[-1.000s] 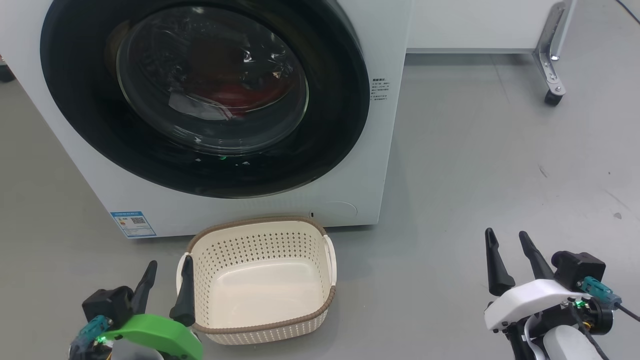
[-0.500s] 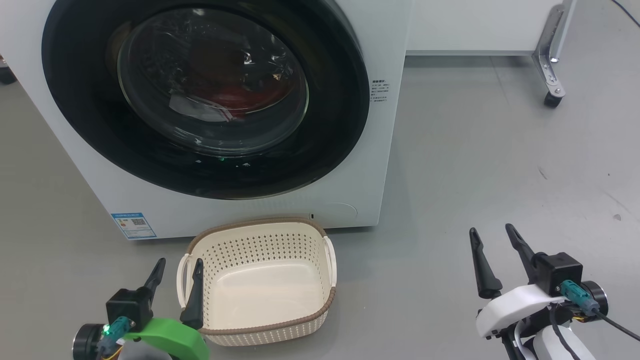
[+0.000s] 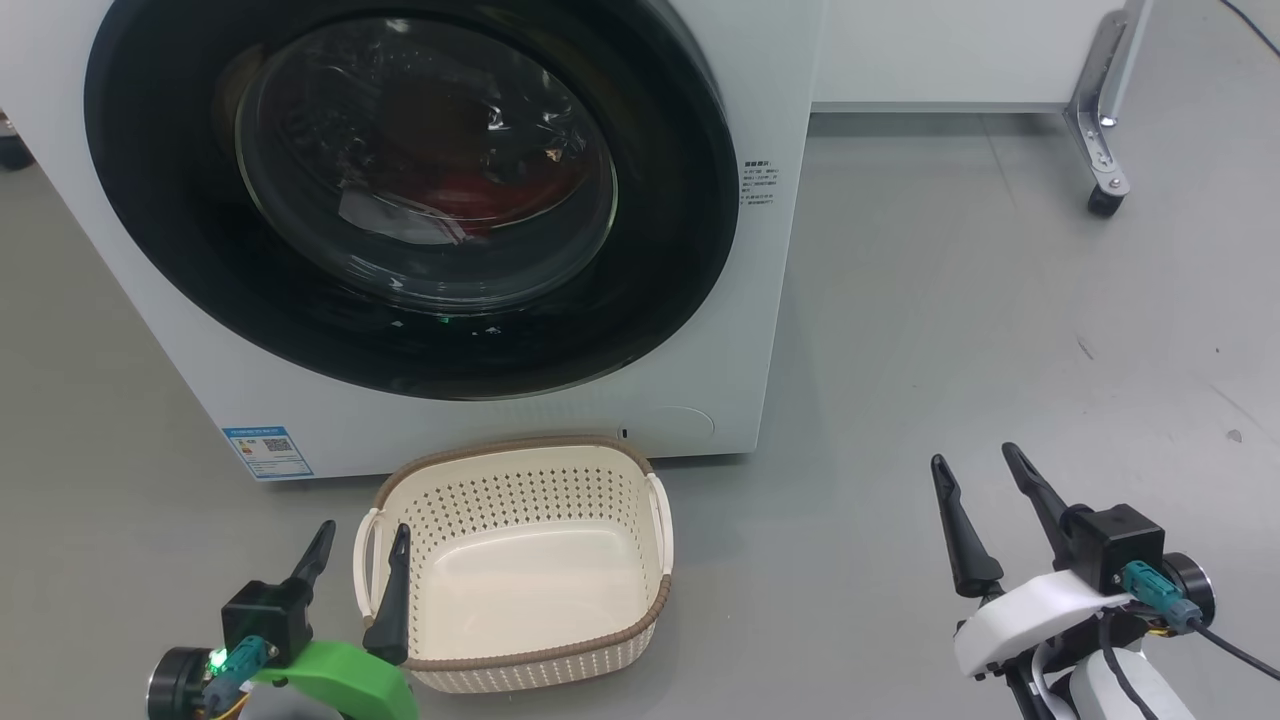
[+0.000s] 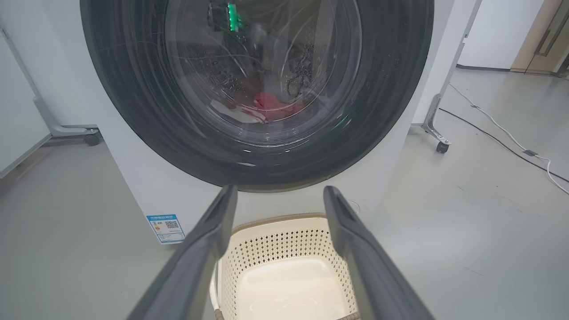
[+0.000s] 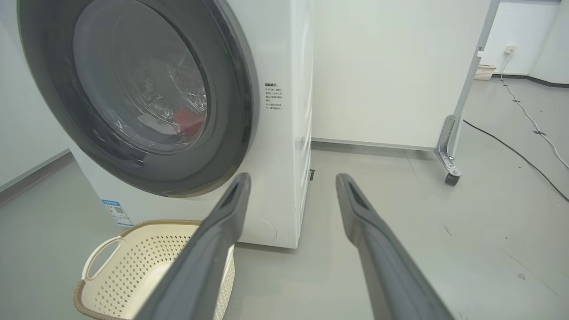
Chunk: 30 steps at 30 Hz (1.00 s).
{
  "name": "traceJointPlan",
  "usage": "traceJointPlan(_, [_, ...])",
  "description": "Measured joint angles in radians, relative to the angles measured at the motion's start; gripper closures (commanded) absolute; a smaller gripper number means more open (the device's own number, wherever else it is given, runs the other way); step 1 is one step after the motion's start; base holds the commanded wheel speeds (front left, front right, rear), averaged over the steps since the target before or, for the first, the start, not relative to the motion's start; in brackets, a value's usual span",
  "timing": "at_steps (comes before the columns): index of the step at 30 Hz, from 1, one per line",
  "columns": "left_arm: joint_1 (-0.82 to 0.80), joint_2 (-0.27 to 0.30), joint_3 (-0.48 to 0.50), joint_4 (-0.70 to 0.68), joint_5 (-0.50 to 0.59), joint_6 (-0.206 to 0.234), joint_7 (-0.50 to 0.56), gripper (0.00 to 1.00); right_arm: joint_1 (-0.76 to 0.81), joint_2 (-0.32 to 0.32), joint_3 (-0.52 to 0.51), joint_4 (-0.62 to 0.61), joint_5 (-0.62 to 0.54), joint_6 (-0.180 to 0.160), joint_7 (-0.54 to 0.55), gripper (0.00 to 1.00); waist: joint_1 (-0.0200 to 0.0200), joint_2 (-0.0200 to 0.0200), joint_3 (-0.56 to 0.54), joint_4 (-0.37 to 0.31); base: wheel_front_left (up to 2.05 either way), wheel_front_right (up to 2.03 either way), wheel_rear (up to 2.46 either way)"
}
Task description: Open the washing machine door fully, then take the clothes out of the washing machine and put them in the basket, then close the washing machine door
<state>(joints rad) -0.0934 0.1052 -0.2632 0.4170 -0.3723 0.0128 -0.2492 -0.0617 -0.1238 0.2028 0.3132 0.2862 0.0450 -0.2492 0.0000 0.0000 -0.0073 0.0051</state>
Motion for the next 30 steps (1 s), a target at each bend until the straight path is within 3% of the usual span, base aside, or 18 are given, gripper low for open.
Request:
traceJointPlan(24, [-0.011, -0.016, 0.005, 0.027, 0.006, 0.004, 0.000, 0.00, 0.006, 0.022, -0.032, 0.012, -0.026, -0.003, 0.000, 0.00, 0.0000, 0.0000, -0.003, 0.007, 0.00, 0.00, 0.00])
traceJointPlan(25, [-0.011, -0.016, 0.005, 0.027, 0.006, 0.004, 0.000, 0.00, 0.007, 0.023, -0.033, 0.013, -0.026, -0.002, 0.000, 0.55, 0.0000, 0.0000, -0.003, 0.007, 0.00, 0.00, 0.00])
traceJointPlan(26, [-0.012, -0.016, 0.006, 0.027, 0.008, 0.004, 0.000, 0.00, 0.007, 0.023, -0.034, 0.015, -0.026, -0.002, 0.000, 1.00, 0.0000, 0.0000, -0.003, 0.007, 0.00, 0.00, 0.00])
traceJointPlan(30, [-0.019, -0.016, 0.007, 0.028, 0.021, 0.004, 0.000, 0.00, 0.008, 0.027, -0.037, 0.018, -0.026, 0.000, 0.000, 1.00, 0.0000, 0.0000, -0.003, 0.007, 0.00, 0.00, 0.00])
